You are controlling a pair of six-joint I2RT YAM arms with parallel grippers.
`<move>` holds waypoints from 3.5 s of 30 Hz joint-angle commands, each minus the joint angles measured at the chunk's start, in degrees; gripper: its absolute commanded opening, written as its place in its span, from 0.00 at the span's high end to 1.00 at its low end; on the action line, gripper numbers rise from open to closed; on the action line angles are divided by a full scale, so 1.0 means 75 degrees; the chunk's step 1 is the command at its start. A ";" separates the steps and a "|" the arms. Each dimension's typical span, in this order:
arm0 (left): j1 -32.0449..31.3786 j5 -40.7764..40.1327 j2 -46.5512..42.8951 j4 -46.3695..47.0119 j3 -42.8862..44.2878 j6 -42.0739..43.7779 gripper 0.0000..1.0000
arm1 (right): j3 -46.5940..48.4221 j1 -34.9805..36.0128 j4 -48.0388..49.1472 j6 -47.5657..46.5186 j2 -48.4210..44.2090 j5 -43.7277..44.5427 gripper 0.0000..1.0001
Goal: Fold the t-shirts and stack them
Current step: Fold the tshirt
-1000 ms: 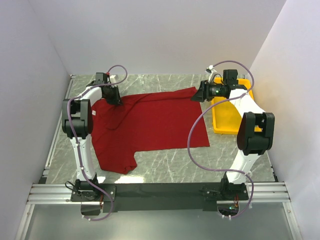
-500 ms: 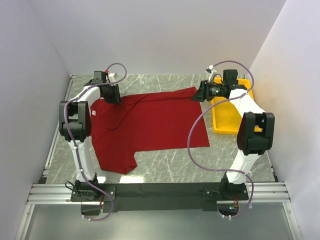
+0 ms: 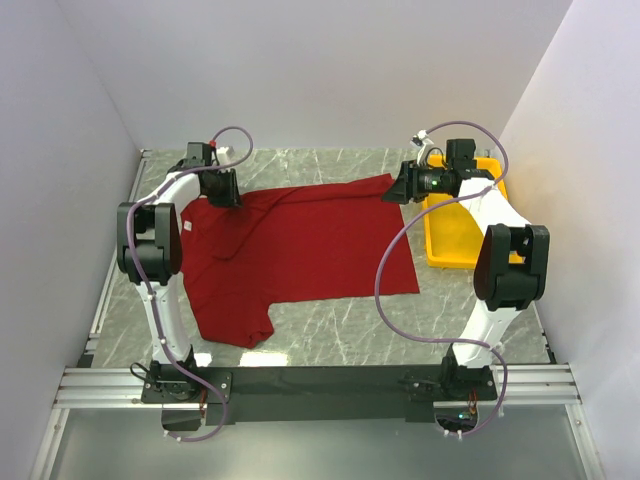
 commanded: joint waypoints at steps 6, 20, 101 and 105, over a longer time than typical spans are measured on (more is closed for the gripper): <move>-0.0032 0.0043 -0.0045 -0.0052 0.0072 0.0085 0.97 | -0.0087 0.0018 0.0249 0.0002 -0.0510 -0.0081 0.42; -0.0067 0.3114 -0.1871 -0.0649 -0.1624 0.1209 0.99 | -0.0099 -0.0040 0.0120 -0.0091 -0.0593 -0.0070 0.42; 0.0997 0.0218 -0.4205 0.1678 -0.3817 -0.4344 0.43 | 0.1188 0.0135 -0.0699 -0.0735 0.0485 0.0960 0.42; 0.1783 0.0302 -0.4101 0.1788 -0.3890 -0.4334 0.43 | 0.2487 0.0556 -0.1343 -0.1075 0.1524 0.2482 0.42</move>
